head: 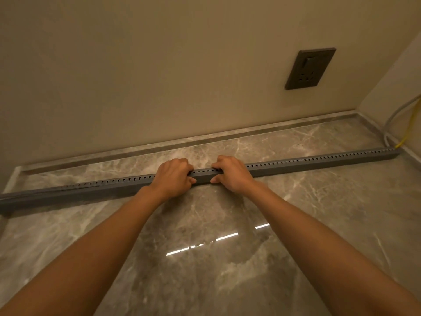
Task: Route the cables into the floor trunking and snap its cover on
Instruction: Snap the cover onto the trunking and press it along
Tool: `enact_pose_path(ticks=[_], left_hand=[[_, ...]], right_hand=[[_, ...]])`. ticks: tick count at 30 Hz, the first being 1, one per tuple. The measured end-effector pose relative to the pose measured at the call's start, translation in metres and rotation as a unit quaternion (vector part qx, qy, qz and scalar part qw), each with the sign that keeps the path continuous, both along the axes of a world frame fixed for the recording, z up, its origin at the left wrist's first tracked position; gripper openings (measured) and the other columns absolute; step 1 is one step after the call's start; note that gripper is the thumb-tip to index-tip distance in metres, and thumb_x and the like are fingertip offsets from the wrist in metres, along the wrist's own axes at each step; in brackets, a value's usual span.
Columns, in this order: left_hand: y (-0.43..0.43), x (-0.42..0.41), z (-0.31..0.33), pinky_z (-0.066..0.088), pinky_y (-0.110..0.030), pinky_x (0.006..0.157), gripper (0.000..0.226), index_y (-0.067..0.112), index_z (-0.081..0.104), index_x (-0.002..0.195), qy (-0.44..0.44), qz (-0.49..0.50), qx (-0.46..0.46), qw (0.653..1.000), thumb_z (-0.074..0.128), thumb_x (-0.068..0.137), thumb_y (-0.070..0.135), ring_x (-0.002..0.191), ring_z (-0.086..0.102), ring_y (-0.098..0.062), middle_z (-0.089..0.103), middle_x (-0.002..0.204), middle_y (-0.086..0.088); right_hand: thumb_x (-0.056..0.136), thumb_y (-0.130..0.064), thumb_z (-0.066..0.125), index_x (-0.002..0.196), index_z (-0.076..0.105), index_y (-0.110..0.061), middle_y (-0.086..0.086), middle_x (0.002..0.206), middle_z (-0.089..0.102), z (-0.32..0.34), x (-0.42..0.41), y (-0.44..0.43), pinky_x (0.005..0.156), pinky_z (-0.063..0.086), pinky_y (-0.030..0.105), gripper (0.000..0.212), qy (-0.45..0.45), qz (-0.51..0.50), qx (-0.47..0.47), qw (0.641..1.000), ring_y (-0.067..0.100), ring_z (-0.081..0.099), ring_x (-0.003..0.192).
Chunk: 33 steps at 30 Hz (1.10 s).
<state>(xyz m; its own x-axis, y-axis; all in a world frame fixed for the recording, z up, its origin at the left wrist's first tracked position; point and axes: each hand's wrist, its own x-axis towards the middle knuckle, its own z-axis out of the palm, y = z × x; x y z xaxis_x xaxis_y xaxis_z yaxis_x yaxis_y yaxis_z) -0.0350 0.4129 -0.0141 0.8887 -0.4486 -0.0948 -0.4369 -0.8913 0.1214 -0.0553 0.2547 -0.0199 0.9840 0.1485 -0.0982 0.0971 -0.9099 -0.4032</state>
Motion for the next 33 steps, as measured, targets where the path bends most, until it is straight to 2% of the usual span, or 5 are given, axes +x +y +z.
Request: enact_pose_path(ticks=[10, 17, 23, 29, 33], left_hand=[[0.027, -0.001, 0.003, 0.046, -0.036, 0.086, 0.034, 0.01, 0.063, 0.117, 0.087, 0.048, -0.105, 0.99, 0.063, 0.088, 0.027, 0.103, 0.057, -0.027, 0.063, 0.115, -0.012], [0.074, -0.003, 0.013, 0.046, -0.037, 0.089, 0.033, 0.008, 0.063, 0.117, 0.113, 0.121, -0.072, 0.984, 0.065, 0.087, 0.021, 0.106, 0.058, -0.027, 0.066, 0.116, -0.013], [0.072, -0.012, 0.005, 0.045, -0.037, 0.083, 0.026, 0.011, 0.065, 0.109, 0.037, 0.13, -0.031, 0.99, 0.063, 0.087, 0.023, 0.103, 0.057, -0.027, 0.064, 0.109, -0.012], [0.073, -0.012, 0.006, 0.045, -0.036, 0.079, 0.023, 0.008, 0.067, 0.103, -0.003, 0.103, -0.002, 0.995, 0.062, 0.086, 0.024, 0.101, 0.058, -0.029, 0.065, 0.105, -0.012], [0.083, -0.008, 0.005, 0.043, -0.034, 0.077, 0.026, 0.01, 0.066, 0.108, 0.022, 0.081, -0.04, 0.996, 0.062, 0.087, 0.026, 0.1, 0.058, -0.028, 0.065, 0.106, -0.012]], right_hand=[[0.082, -0.021, 0.067, 0.102, 0.065, -0.005, 0.016, 0.108, 0.062, 0.011, 0.006, 0.006, 0.072, 0.036, 0.03, 0.026, 0.064, 0.012, -0.019, 0.998, 0.031, 0.057, 0.099], [0.084, -0.026, 0.064, 0.098, 0.066, -0.005, 0.016, 0.101, 0.066, 0.004, 0.013, 0.057, 0.071, 0.038, 0.033, 0.025, 0.061, 0.072, 0.045, 0.995, 0.032, 0.06, 0.094], [0.086, -0.025, 0.06, 0.109, 0.06, -0.006, 0.015, 0.115, 0.057, -0.004, 0.008, 0.075, 0.091, 0.04, 0.043, 0.03, -0.002, 0.079, 0.011, 0.997, 0.032, 0.053, 0.105], [0.084, -0.021, 0.064, 0.102, 0.064, -0.002, 0.014, 0.109, 0.059, -0.002, 0.007, 0.079, 0.086, 0.042, 0.038, 0.026, -0.025, 0.063, 0.015, 0.998, 0.031, 0.053, 0.101], [0.083, -0.022, 0.065, 0.1, 0.065, -0.004, 0.014, 0.107, 0.062, 0.003, 0.006, 0.085, 0.084, 0.042, 0.037, 0.025, -0.004, 0.04, 0.008, 0.999, 0.032, 0.056, 0.099]])
